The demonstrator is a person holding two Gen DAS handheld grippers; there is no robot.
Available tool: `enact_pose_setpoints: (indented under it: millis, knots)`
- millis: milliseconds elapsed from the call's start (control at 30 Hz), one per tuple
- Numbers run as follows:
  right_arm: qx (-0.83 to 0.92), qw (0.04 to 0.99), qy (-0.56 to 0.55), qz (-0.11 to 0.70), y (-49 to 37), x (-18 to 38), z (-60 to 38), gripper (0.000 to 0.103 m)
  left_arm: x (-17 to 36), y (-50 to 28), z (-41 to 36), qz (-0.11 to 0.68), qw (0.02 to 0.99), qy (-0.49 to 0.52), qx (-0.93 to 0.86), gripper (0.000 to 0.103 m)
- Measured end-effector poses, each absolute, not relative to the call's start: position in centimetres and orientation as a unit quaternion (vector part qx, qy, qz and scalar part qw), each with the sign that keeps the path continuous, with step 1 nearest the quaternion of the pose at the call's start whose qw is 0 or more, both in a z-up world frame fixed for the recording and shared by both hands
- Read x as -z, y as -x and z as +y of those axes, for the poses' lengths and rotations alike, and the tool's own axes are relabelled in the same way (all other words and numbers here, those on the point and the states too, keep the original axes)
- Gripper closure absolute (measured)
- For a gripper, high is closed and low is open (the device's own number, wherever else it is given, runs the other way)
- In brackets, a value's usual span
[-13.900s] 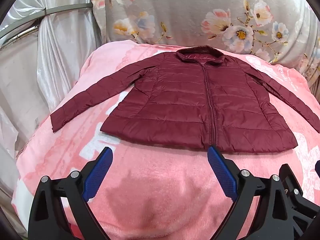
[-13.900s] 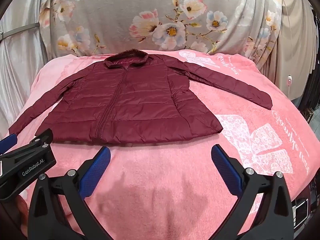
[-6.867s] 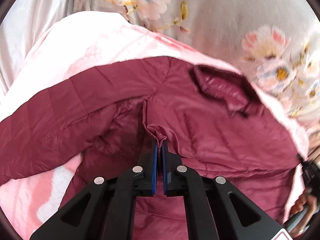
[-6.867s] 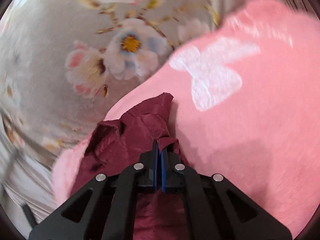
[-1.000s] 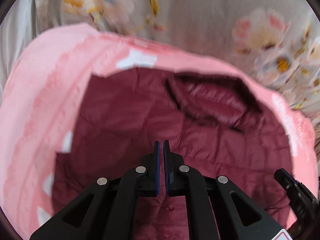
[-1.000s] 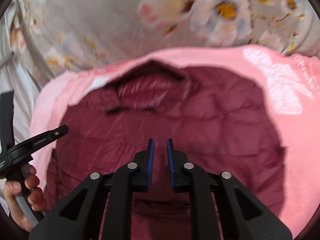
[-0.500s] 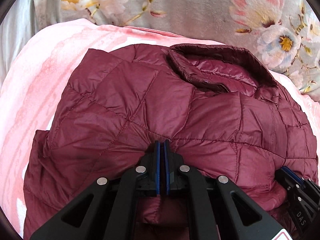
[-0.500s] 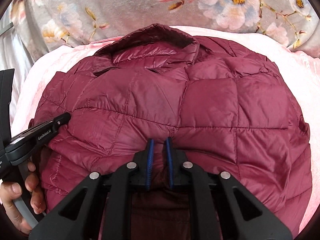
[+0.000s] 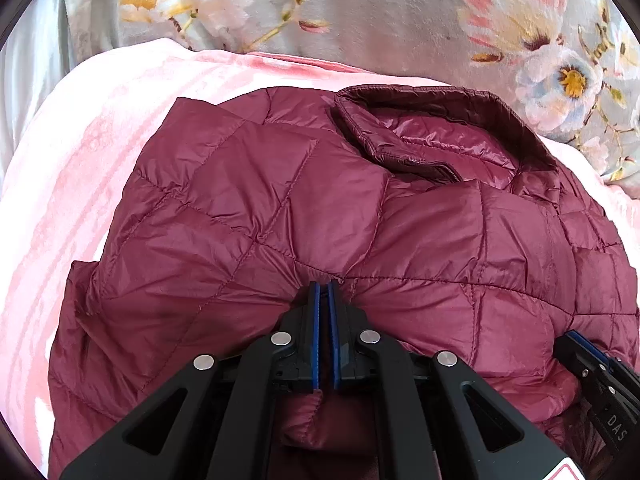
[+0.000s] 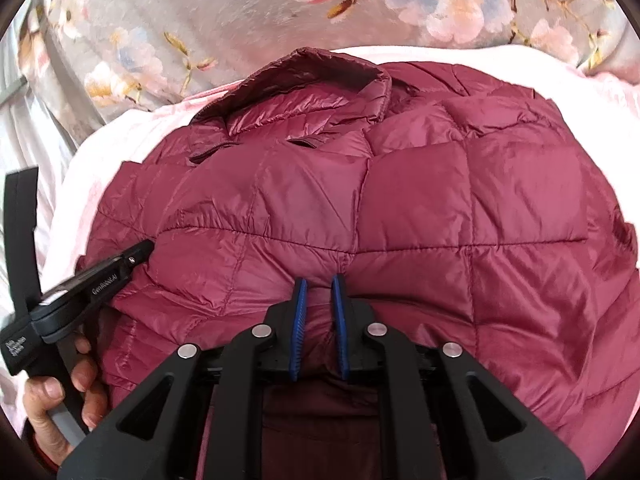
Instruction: Fold large clothes
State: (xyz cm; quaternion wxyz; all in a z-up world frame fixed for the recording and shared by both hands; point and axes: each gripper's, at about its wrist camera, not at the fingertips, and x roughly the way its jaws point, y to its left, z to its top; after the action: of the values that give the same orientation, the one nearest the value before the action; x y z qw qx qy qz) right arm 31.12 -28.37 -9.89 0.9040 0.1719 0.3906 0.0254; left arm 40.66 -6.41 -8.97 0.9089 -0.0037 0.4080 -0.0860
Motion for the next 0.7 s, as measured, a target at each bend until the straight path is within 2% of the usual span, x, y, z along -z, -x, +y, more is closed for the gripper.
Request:
enact_pose_setpoints:
  millis: [100, 167, 267, 367, 433, 533, 700]
  knots:
    - [-0.054, 0.896, -0.197, 0.395, -31.0, 9.3, -28.8, 0.064, 8.5, -40.9, -5.2, 0.42, 0.899, 0.046, 0.118, 0.089]
    - [-0.063, 0.893, -0.209, 0.394, -30.8, 7.8, -29.3, 0.053, 7.7, -41.2, -4.6, 0.441, 0.883, 0.078, 0.14, 0.075]
    - [-0.053, 0.908, -0.202, 0.362, -31.7, 4.7, -30.7, 0.043, 5.5, -43.1, -4.1, 0.465, 0.859, 0.129, 0.17, 0.066]
    - [-0.047, 0.91, -0.224, 0.345, -34.7, 3.3, -33.1, 0.041, 4.1, -46.1, -4.8, 0.481, 0.835, 0.176, 0.203, 0.06]
    - [-0.029, 0.903, -0.262, 0.34, -36.9, 3.6, -35.2, 0.041, 4.0, -48.2, -5.5, 0.486, 0.83, 0.188, 0.2, 0.06]
    - [-0.011, 0.882, -0.307, 0.356, -40.0, 5.2, -37.2, 0.041, 4.8, -50.9, -6.6, 0.5, 0.822, 0.194, 0.192, 0.06]
    - [-0.015, 0.857, -0.315, 0.408, -43.5, 7.9, -36.5, 0.04, 7.3, -53.5, -7.6, 0.532, 0.79, 0.234, 0.192, 0.06]
